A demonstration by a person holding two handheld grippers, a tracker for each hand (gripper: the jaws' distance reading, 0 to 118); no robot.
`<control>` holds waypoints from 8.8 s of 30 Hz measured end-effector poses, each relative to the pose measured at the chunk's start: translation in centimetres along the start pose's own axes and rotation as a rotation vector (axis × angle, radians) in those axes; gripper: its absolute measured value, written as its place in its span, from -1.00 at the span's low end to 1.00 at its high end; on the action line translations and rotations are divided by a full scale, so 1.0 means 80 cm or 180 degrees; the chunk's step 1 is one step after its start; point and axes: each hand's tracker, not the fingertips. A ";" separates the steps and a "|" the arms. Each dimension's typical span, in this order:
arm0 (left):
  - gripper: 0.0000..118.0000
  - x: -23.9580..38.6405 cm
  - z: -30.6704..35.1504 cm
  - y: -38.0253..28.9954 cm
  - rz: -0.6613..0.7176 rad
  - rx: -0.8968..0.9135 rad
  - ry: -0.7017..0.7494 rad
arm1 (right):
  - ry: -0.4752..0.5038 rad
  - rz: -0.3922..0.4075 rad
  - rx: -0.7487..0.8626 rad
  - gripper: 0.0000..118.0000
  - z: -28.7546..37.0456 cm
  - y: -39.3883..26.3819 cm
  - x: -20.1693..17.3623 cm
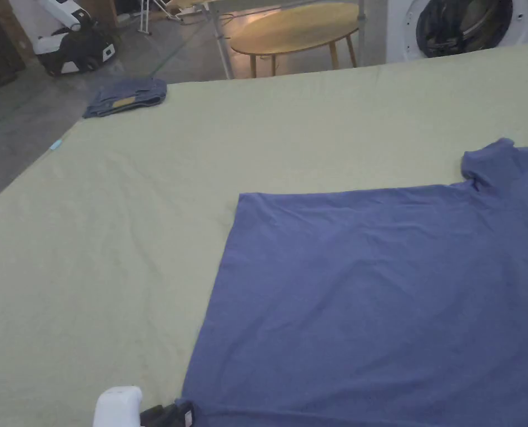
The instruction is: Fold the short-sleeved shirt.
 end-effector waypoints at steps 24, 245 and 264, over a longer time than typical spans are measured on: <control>-0.96 0.034 0.030 0.017 0.0237 0.0077 0.0076 | -0.0474 -0.0063 -0.0803 -0.84 -0.027 -0.075 0.070; 0.51 -0.045 0.054 0.088 0.0508 0.0370 -0.0987 | 0.0294 -0.0040 0.0076 -1.00 -0.006 0.028 -0.007; -0.91 -0.085 -0.032 0.064 0.1851 0.0237 -0.1736 | 0.0210 -0.0406 -0.0202 -1.00 -0.002 0.012 0.010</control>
